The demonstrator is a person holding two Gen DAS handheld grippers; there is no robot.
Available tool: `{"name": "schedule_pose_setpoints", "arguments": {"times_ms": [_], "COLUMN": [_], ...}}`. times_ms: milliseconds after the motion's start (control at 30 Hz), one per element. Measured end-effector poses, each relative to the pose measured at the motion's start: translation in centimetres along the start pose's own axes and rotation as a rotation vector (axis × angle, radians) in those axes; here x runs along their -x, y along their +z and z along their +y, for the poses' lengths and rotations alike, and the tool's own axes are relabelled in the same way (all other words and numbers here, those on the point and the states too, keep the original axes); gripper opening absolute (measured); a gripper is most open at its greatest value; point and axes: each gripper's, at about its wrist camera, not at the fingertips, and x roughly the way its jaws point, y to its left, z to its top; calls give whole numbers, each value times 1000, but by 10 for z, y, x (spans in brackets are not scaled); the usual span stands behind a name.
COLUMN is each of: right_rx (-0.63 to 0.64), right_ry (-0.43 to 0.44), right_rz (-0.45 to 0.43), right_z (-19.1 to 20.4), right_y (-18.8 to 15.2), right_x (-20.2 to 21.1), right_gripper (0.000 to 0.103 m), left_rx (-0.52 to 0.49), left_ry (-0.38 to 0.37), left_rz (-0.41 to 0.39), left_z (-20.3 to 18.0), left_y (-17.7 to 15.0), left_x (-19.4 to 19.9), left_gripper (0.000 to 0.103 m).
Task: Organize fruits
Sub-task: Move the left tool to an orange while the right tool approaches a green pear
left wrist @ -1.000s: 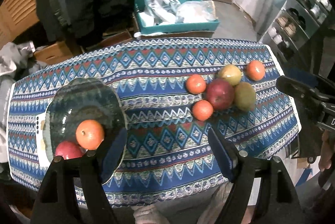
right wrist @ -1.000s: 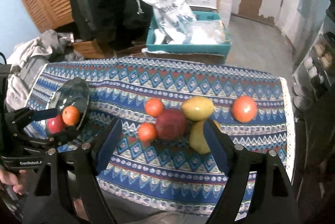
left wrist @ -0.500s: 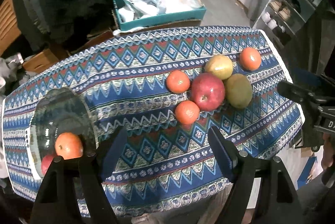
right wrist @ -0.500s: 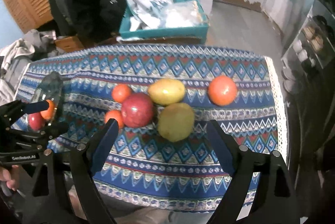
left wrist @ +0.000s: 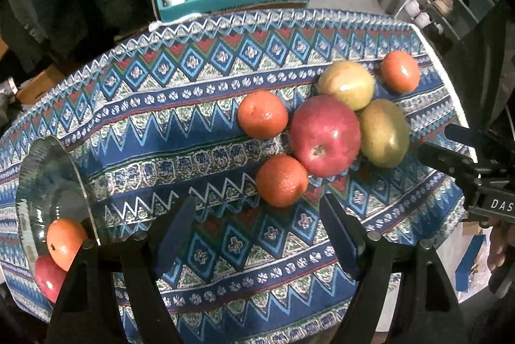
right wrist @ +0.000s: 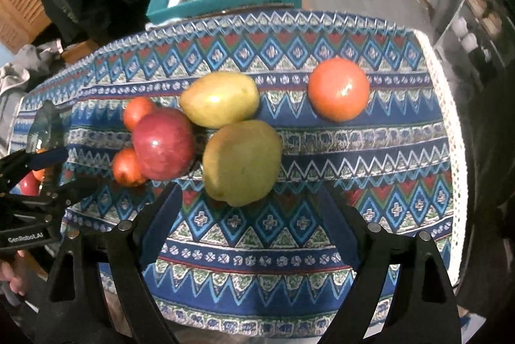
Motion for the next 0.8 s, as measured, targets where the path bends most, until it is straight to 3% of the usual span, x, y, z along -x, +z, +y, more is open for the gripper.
{"name": "schedule_pose_setpoints", "arguments": {"times_ms": [267, 567, 800], "right_rx": [-25, 3, 16], "right_ry": [26, 39, 80], "right_rz": [50, 75, 82], "right_z": [-6, 1, -2], "right_y": [5, 13, 18], "right_x": [-38, -66, -81], "right_gripper": [86, 86, 73], "left_rx": [14, -55, -85], "left_ry": [-33, 0, 16], "left_rz": [34, 68, 44], "left_z": [-1, -21, -29], "left_y": [3, 4, 6], "left_x": [-28, -54, -65], "left_gripper": [81, 81, 81]}}
